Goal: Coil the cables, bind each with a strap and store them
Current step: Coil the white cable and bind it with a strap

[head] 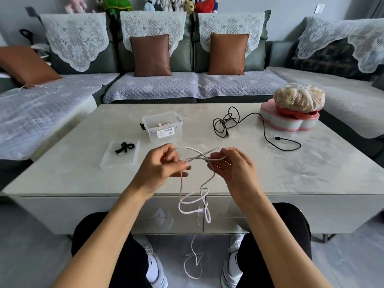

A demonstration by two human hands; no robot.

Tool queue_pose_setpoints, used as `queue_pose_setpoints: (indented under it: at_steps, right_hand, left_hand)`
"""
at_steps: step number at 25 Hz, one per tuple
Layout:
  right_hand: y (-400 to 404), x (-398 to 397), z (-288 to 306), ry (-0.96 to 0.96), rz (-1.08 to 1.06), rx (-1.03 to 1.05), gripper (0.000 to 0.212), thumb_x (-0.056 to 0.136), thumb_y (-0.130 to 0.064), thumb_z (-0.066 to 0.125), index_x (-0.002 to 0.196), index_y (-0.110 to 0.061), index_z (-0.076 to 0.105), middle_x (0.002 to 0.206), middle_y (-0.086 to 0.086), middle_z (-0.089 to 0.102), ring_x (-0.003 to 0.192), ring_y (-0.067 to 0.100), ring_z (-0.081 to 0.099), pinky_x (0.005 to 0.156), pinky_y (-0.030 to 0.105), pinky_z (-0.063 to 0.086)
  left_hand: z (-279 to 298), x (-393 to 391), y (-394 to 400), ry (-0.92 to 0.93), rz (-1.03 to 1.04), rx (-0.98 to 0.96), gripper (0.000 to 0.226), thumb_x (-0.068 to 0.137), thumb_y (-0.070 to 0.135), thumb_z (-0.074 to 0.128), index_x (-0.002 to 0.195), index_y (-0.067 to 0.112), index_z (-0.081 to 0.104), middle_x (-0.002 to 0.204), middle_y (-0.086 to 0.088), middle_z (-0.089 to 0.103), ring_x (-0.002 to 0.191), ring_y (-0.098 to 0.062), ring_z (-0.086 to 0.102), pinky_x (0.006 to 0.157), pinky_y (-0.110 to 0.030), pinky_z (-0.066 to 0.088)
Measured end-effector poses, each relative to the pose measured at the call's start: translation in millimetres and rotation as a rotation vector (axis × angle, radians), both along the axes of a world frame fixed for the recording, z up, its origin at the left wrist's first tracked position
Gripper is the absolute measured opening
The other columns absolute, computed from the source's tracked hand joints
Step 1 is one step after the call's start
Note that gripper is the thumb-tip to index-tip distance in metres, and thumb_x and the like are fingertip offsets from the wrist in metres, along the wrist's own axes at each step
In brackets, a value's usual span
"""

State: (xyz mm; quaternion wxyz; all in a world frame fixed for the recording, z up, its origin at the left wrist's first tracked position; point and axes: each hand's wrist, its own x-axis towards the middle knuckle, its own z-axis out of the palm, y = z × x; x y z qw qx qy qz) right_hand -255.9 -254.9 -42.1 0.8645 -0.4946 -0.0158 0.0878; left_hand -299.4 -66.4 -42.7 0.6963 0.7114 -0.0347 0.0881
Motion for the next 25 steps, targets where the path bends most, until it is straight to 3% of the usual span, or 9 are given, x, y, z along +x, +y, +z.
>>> queue_pose_setpoints:
  at_steps: [2,4,6,8,9,11,13,19,25]
  right_hand:
    - [4,0,-9,0.018,0.034,-0.021,0.019,0.096,-0.003,0.046,0.080,-0.006,0.056,0.072,0.009,0.068,0.069,0.028,0.068,0.073,0.040,0.056]
    - [3,3,-13,0.013,0.071,-0.069,0.019,0.096,-0.002,0.044,0.080,-0.006,0.055,0.076,0.010,0.068,0.073,0.031,0.069,0.071,0.040,0.057]
    - [-1,11,-18,0.019,0.097,-0.144,0.019,0.094,-0.001,0.042,0.080,-0.005,0.055,0.082,0.012,0.068,0.074,0.033,0.070,0.070,0.040,0.056]
    - [-5,19,-24,-0.035,0.111,-0.387,0.012,0.091,-0.006,0.047,0.085,-0.008,0.057,0.088,0.010,0.070,0.075,0.029,0.071,0.072,0.039,0.055]
    - [-7,24,-28,-0.146,0.099,-0.618,0.008,0.088,-0.012,0.053,0.091,-0.012,0.061,0.091,0.005,0.071,0.077,0.024,0.072,0.073,0.037,0.055]
    - [-7,36,-34,-0.507,0.114,-1.063,0.025,0.083,-0.017,0.065,0.107,-0.024,0.067,0.096,-0.005,0.070,0.082,0.013,0.068,0.076,0.027,0.054]
    - [-3,46,-34,-0.772,0.240,-1.219,0.025,0.086,-0.012,0.065,0.108,-0.022,0.073,0.092,-0.004,0.070,0.079,0.010,0.062,0.075,0.021,0.049]
    - [7,73,-38,-0.548,0.431,-1.026,0.014,0.093,-0.012,0.058,0.088,-0.016,0.070,0.066,-0.009,0.062,0.061,0.007,0.056,0.066,0.032,0.051]
    - [25,94,-48,-0.459,0.636,-0.875,0.016,0.092,-0.008,0.061,0.100,-0.013,0.074,0.078,-0.003,0.071,0.065,0.009,0.060,0.062,0.025,0.051]
  left_hand:
    - [-13,3,-4,0.058,0.131,0.097,0.041,0.082,-0.009,0.069,0.073,0.013,0.035,0.081,-0.007,0.047,0.073,-0.029,0.071,0.070,-0.043,0.060]
    - [-20,7,-6,0.090,0.255,0.131,0.028,0.086,-0.009,0.063,0.080,0.008,0.043,0.088,-0.010,0.057,0.060,-0.028,0.068,0.059,-0.040,0.059]
    - [-24,9,-2,0.113,0.296,0.091,0.018,0.085,-0.007,0.064,0.085,0.008,0.055,0.085,-0.011,0.063,0.052,-0.026,0.064,0.052,-0.034,0.055]
    - [-26,12,2,0.156,0.259,0.076,0.014,0.084,-0.006,0.068,0.082,0.006,0.061,0.076,-0.014,0.065,0.053,-0.025,0.066,0.052,-0.032,0.055]
    - [-26,15,3,0.185,0.224,0.100,0.013,0.082,-0.006,0.069,0.081,0.005,0.063,0.072,-0.015,0.066,0.056,-0.026,0.068,0.053,-0.031,0.055]
    - [-26,20,3,0.229,0.155,0.172,0.011,0.080,-0.005,0.073,0.080,0.003,0.065,0.069,-0.014,0.069,0.060,-0.027,0.070,0.054,-0.030,0.056]
    - [-26,28,3,0.242,0.125,0.170,0.011,0.080,-0.004,0.074,0.080,0.003,0.066,0.069,-0.014,0.070,0.062,-0.027,0.071,0.056,-0.030,0.057]
    - [-36,49,15,0.323,0.204,-0.191,0.004,0.088,0.002,0.066,0.087,0.004,0.069,0.077,-0.009,0.074,0.063,-0.020,0.069,0.054,-0.025,0.055]
    - [-47,68,13,0.306,0.281,-0.139,0.008,0.090,0.011,0.066,0.088,0.003,0.067,0.073,-0.013,0.071,0.053,-0.020,0.066,0.050,-0.025,0.054]
